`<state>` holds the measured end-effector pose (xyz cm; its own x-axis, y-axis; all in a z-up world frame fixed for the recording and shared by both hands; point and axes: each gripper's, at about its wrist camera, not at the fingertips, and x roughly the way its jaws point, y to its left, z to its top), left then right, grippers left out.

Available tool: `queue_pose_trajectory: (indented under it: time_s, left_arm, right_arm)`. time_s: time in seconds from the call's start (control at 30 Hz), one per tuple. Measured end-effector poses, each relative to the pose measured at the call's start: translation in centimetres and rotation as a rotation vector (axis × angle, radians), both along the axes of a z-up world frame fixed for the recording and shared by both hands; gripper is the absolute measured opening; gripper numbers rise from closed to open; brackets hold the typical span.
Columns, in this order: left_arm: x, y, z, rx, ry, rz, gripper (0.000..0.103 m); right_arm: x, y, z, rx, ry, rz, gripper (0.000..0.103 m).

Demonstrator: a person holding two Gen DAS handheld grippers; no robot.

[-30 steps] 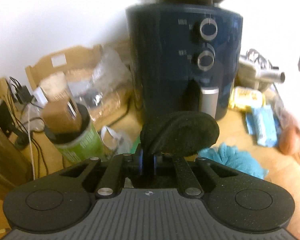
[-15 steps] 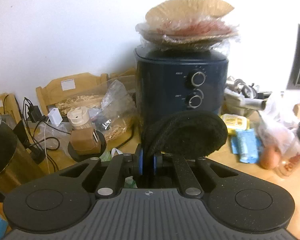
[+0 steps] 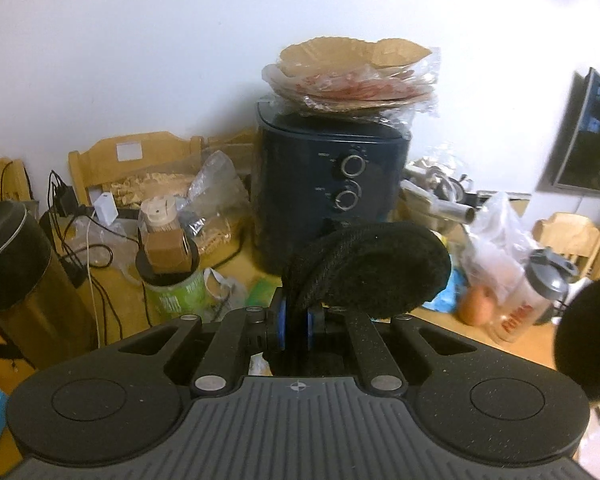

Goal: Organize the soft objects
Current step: 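Carry the black foam disc with the left gripper and release it into the box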

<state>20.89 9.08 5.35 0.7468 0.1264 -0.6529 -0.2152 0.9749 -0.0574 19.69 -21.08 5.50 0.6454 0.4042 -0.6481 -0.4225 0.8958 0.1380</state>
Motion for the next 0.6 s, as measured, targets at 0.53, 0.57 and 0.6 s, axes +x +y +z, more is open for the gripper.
queue_pose_trajectory:
  time_s: [0.53,0.57,0.6]
  left_arm:
    - [-7.5,-3.0,1.7,-0.115,0.034,-0.065,0.009]
    - [-7.8,-3.2,1.6,-0.124,0.035,-0.069,0.009]
    - [-8.2,-3.4,1.5,-0.132,0.036,-0.075,0.009]
  right_arm:
    - [-2.0,0.5,0.9,0.017,-0.015,0.032,0.044]
    - [-2.1,0.6,0.9,0.017,-0.014,0.032,0.044]
    - [-2.3,0.6,0.9,0.016,-0.013,0.031,0.044]
